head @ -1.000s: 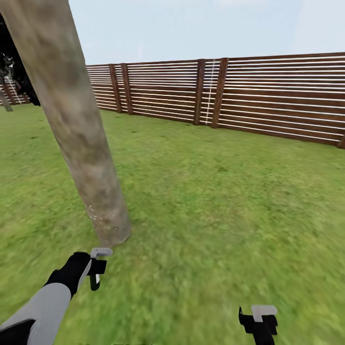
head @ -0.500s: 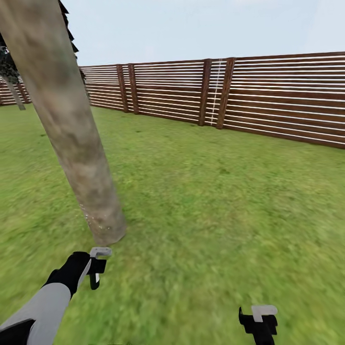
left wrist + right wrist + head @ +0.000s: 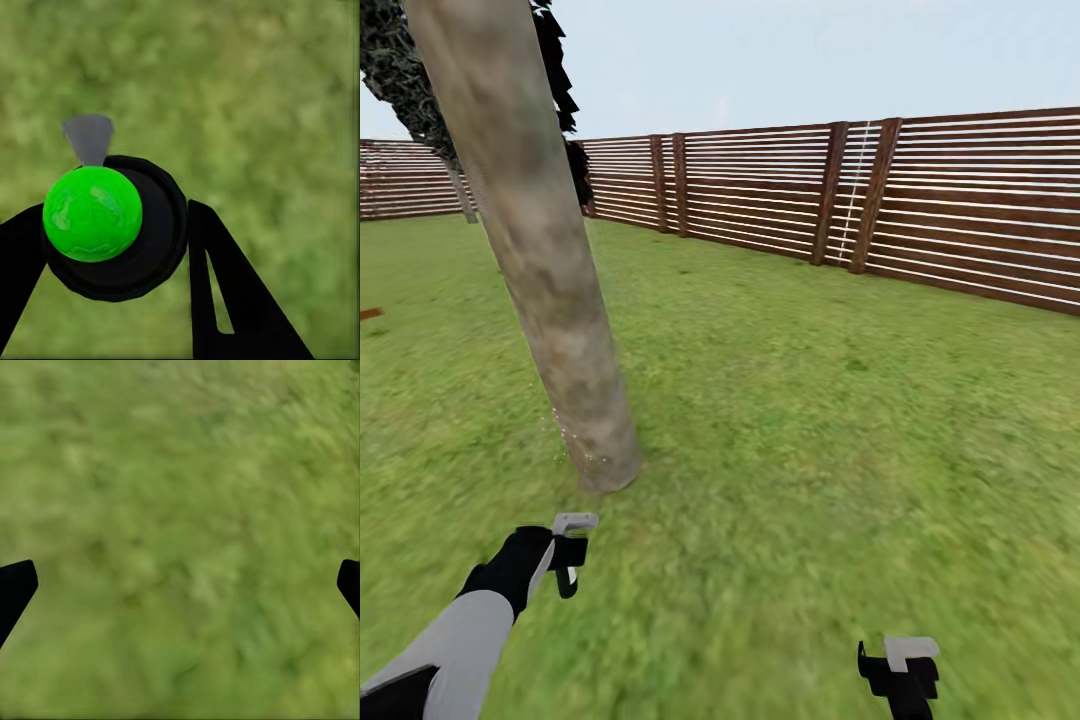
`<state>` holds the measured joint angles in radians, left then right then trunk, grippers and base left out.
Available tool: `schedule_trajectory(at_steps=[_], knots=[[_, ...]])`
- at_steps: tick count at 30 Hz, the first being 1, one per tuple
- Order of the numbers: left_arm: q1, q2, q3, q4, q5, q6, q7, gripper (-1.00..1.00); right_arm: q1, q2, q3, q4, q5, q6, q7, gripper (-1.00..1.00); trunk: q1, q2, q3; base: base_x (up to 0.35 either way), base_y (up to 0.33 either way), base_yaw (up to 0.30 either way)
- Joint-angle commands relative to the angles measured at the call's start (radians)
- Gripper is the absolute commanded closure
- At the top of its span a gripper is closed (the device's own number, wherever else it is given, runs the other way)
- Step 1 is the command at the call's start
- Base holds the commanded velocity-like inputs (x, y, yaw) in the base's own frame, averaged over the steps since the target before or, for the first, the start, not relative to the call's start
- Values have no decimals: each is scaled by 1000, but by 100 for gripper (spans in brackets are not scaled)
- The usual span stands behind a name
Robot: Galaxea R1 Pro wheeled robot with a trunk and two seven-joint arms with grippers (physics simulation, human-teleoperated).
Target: In the garden, pick up the pesticide atomizer on the floor and spray pesticide onto both trees until each tree trunk is fully covered.
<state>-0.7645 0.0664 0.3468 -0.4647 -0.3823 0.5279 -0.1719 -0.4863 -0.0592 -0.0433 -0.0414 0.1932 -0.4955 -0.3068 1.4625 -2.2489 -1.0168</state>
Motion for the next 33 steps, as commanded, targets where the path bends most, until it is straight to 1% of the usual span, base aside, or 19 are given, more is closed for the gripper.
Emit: schedule_trajectory(at_steps=[1, 4, 10, 11, 12, 13, 14, 15, 16, 18, 19, 23, 24, 25, 26, 27, 30, 31, 33], knots=[[-6, -2, -2, -7, -3, 1, 0, 100, 0, 0, 0, 0, 0, 0, 0, -100, 0, 0, 0, -16, -15, 276], [-21, -16, -4, -24, -3, 8, 0, 100, 0, -2, 0, 0, 0, 0, -1, -100, 0, 0, 0, -5, -5, 234], [-135, -44, -3, -25, -2, 88, 1, 100, 0, -5, 0, 1, 1, 0, -1, -100, 0, 0, 0, 0, 0, 32], [-153, -64, -4, -25, -3, 94, 1, 100, 0, -5, 0, 1, 1, 0, -1, -100, 0, 0, 0, 0, 0, 2], [-172, -96, -7, -27, -6, 104, 1, 100, 0, -5, 0, 1, 2, 0, 0, -100, 0, 0, 0, 0, 0, 0], [-179, -102, -8, -27, -7, 109, 1, 100, 1, -5, 0, 1, 2, 0, 0, -100, 0, 0, 0, 0, 0, 0], [-184, -100, -9, -27, -10, 112, 0, 100, 1, -5, 0, 1, 2, 0, 0, -100, 0, 0, 0, 0, 0, 0], [-190, -83, -9, -28, -12, 116, 0, 100, 1, -5, 0, 1, 2, 0, 0, -100, 0, 0, 0, 0, 0, 0], [-194, -43, -9, -28, -12, 134, -2, 100, 1, -5, 0, 0, 2, 0, 0, -100, 0, 0, 0, 0, 0, 0], [-195, 6, -11, -28, -11, 175, -3, 100, 1, -5, 0, 0, 2, 0, 0, -100, 0, 0, 0, 0, 0, 0], [-194, 8, -11, -28, -11, 180, -3, 100, 2, -5, 0, 0, 2, 0, 1, -100, 0, 0, 0, 0, 0, 0], [-208, -63, -46, -29, -12, 191, -3, 100, 2, -5, 0, 0, 2, 0, 1, -100, 0, 0, 0, 0, 0, 0], [-230, -76, -48, -28, -11, 194, -3, 100, 2, -5, 0, 1, 2, 0, 1, -100, 0, 0, 0, 0, 0, 0], [-251, -76, -49, -28, -9, 198, -4, 100, 2, -5, 0, 1, 2, 0, 1, -100, 0, 0, 0, 0, 0, 0], [-265, -64, -49, -29, -9, 214, -5, 100, 4, -5, 0, 1, 2, 0, 1, -100, 0, 0, 0, 0, 0, 0], [-275, -39, -49, -29, -9, 231, -8, 100, 6, -5, 0, 1, 2, 0, 2, -100, 0, 0, 0, 0, 0, 0], [-294, 59, -45, -29, -6, 251, -16, 100, 8, -5, 0, 0, 2, 0, 2, -100, 0, 0, 0, 0, 0, 0], [-298, 61, -46, -29, -6, 252, -16, 100, 8, -5, 0, 0, 2, 0, 2, -100, 0, 0, 0, 0, 0, 0], [-307, 39, -49, -29, -5, 257, -17, 100, 8, -5, 0, 0, 2, 0, 2, -100, 0, 0, 0, 0, 0, 0]])
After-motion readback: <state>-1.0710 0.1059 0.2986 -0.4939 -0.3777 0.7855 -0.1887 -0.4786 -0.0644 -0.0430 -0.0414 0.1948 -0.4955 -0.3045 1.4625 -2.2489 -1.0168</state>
